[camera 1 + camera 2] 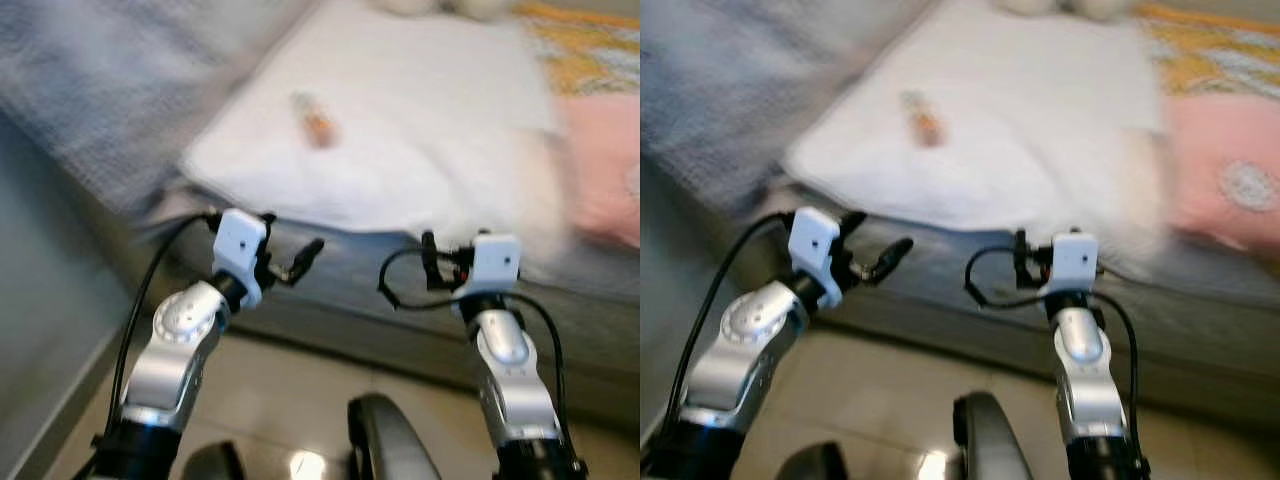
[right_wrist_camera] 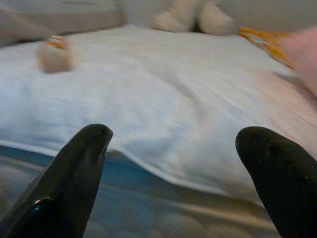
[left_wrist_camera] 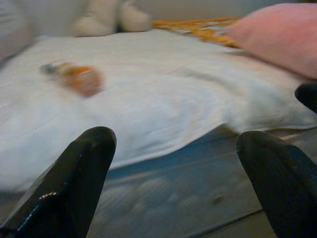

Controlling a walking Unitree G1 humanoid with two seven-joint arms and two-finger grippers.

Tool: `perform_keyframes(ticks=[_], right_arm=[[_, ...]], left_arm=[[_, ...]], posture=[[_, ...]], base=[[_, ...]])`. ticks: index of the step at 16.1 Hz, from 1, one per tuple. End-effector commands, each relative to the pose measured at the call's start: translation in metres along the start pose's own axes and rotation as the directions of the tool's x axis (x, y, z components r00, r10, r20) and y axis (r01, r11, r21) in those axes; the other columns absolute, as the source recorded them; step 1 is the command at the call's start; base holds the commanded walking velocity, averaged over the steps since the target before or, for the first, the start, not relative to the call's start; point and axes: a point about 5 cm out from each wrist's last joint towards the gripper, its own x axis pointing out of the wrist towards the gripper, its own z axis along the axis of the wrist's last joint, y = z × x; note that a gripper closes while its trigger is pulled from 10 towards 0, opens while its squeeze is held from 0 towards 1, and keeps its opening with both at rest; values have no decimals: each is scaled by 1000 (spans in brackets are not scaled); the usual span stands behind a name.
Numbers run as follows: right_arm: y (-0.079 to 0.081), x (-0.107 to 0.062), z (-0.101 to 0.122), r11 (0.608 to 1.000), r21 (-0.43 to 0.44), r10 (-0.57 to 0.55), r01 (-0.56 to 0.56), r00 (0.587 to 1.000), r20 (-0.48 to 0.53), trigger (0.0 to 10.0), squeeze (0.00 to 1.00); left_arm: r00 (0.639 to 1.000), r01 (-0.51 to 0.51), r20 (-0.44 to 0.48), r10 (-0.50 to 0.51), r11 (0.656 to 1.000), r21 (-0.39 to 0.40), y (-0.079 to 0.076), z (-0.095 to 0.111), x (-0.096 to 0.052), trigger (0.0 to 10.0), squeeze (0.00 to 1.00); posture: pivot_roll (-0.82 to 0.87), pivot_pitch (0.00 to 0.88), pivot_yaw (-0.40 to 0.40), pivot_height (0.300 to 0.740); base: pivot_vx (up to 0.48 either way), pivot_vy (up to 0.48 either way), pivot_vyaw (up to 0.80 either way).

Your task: Clean up the room

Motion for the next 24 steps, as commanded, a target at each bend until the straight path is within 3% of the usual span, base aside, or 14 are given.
perform_keyframes(ticks=[1,4,10,13,17,21,24], right_arm=[[0,0,4,1000,12,-4,4,1000,18,10000,0],[2,-2,2,1000,-6,1,-1,1000,8,10000,0],[4,-3,4,1000,12,10,-11,1000,17,10000,0],[-4,-3,3,997,35,-66,65,998,22,10000,0],[1,-3,5,999,24,-29,28,999,34,10000,0],[8,2,19,1000,-11,15,-14,996,88,10000,0],[-2,7,14,994,95,-48,46,999,16,10000,0]], left_arm=[[1000,14,11,-14,1000,20,-1,5,2,10000,0],[1000,2,15,-2,1000,1,-1,5,2,10000,0],[988,-141,40,146,985,-101,12,7,5,10000,0],[964,-262,-6,267,940,-218,23,0,6,10000,0],[967,-242,29,253,948,-207,19,5,8,10000,0],[970,-224,62,237,960,-167,13,12,11,10000,0],[970,-226,53,237,961,-160,11,10,10,10000,0]], posture=[[-129,0,14,615],[-132,0,16,615],[-137,0,18,635],[-138,0,20,640],[-143,0,26,640],[-151,0,26,640],[-151,0,26,640]], base=[[0,0,-712],[0,0,-458],[0,467,0],[0,160,0],[0,0,0],[480,0,0],[480,0,0]])
